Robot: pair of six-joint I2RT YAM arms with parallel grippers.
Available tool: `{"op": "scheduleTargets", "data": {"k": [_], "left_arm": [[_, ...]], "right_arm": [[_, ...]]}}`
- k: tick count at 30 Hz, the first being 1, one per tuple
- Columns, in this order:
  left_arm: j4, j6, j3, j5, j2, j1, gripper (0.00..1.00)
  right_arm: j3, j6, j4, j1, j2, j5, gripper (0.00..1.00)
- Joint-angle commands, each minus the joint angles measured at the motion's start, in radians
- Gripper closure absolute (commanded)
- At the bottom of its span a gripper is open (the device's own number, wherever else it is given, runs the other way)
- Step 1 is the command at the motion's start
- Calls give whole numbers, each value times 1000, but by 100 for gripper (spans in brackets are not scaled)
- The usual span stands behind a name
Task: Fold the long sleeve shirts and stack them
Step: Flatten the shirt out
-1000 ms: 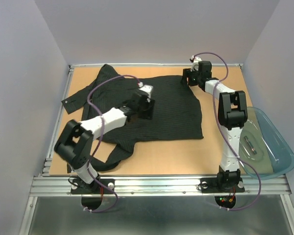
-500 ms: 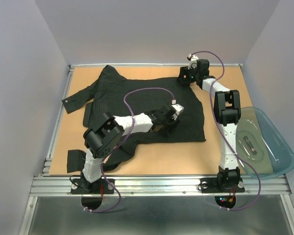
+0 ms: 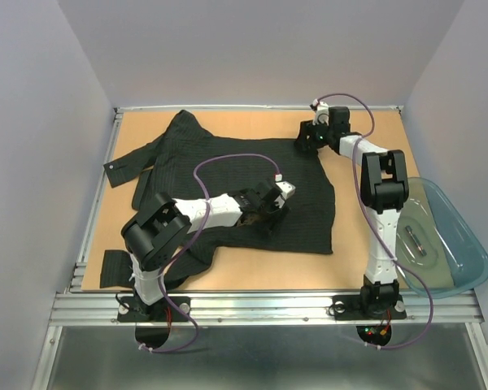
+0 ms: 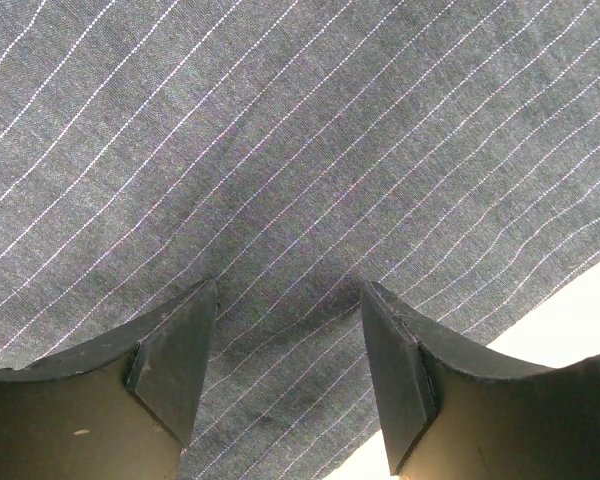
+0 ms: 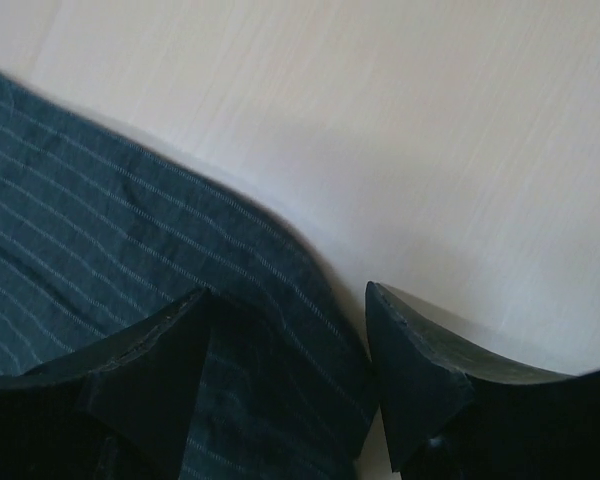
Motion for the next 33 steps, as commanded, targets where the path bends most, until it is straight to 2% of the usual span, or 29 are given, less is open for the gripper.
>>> {"op": "scheduleTargets", "data": {"k": [1,4,6,15,16,20,23,27,33], "left_arm": [[-134,4,-4,-27,-9,13,29],[-136,6,-22,-16,-34,29,29],[-135,9,-32,2,-51,29,29],[-125,4,-79,33,-86,28,30],[-121,3,-82,35,-91,29,29],[-105,-9,-93,39,-95,28,29],[-87,-31,-90,52,-100,28,29],[-37,-66,-98,67,-124,28,30],[49,-108,-162,56,-186,26,29]], "right_arm": [[-123,-18,-70,-7,-113,35,32],[-197,-23,-85,-15,-168,46,32],[-223,-20,-87,-19,-177,47,36],[-197,-70,-93,-21,-227,-6,52],[-188,-81,-92,-22,-236,-31,77],[-171,-86,-96,-21,-263,-74,99],[-198,-79,-99,-5,-311,-82,99],[-267,-78,-107,62,-508,-25,99],[-379,5,-121,324,-726,137,99]]}}
